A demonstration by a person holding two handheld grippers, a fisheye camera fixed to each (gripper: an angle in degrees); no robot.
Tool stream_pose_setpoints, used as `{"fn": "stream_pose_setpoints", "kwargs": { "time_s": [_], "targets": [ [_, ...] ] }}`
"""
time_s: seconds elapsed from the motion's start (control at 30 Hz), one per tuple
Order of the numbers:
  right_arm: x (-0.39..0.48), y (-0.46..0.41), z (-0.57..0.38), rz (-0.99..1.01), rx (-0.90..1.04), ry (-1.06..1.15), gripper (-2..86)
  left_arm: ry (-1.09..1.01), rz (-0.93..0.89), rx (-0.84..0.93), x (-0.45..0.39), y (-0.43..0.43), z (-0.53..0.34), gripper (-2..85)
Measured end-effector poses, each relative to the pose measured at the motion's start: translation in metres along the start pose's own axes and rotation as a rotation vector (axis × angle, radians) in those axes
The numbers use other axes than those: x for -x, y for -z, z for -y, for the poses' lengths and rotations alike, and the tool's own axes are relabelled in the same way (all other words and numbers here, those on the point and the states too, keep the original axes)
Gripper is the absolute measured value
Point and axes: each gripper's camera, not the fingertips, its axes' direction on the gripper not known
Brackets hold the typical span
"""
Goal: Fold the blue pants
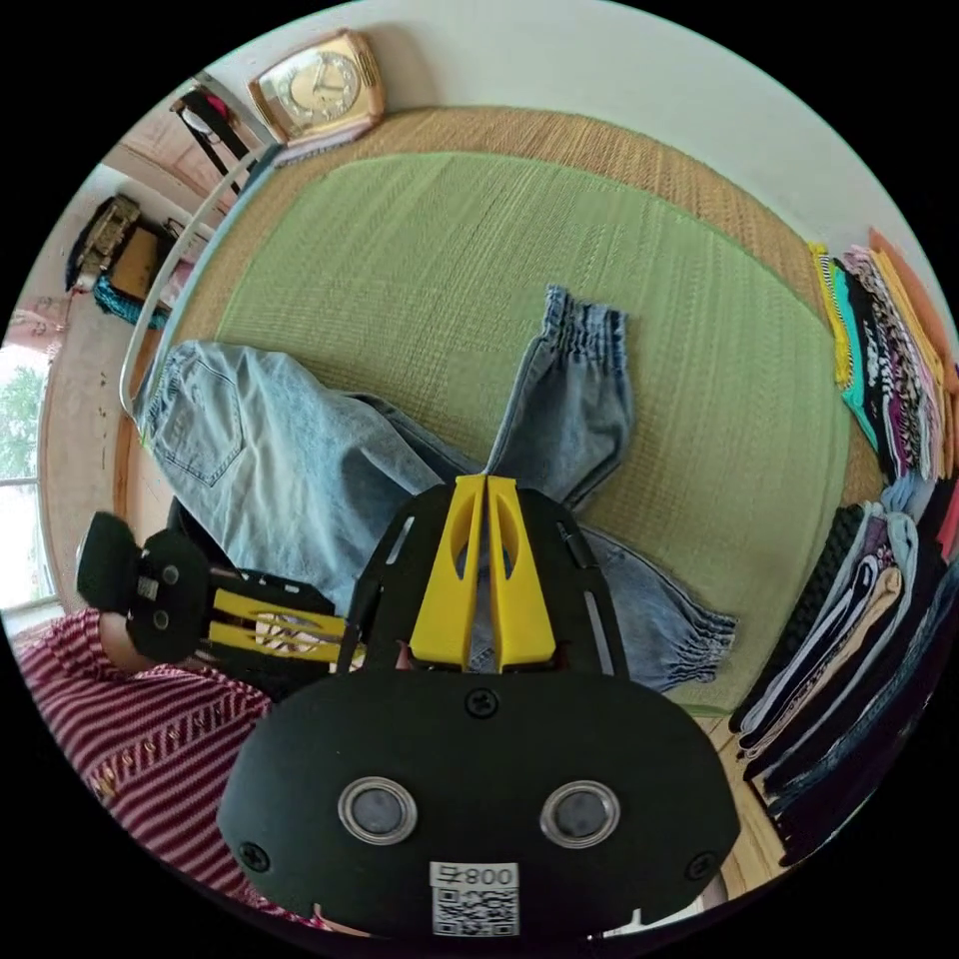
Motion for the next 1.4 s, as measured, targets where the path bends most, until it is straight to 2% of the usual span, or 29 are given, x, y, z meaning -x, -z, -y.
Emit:
{"fn": "stream_pose_setpoints", "kwargs": {
  "time_s": [0.2,0.47,0.73,0.93,1.23,1.4],
  "targets": [
    [-0.070,0.040,-0.144,0.066,-0.161,-0.149,0.2,-0.028,0.003,0.080,-0.039,-0.008,0.020,1.7],
    [-0.144,-0.035,-0.306,0.241,-0.199,-0.412,0.1,-0.043,0.016,0.204,-0.083,-0.015,0.037,1.9],
    [-0.181,-0.066,-0.382,0.370,-0.292,-0.520,0.2,-0.049,-0.002,0.127,-0.121,0.042,0.062,2.3],
    [-0.205,-0.104,-0.427,0.482,-0.335,-0.585,0.2,0.083,0.015,0.077,-0.110,0.072,0.088,3.7],
    [-0.225,-0.118,-0.480,0.618,-0.438,-0.607,0.2,0.357,-0.188,-0.060,-0.091,0.087,0.109,7.5],
    [-0.228,-0.120,-0.496,0.656,-0.463,-0.604,0.2,0.391,-0.233,-0.085,-0.103,0.097,0.111,2.1]
  ]
}}
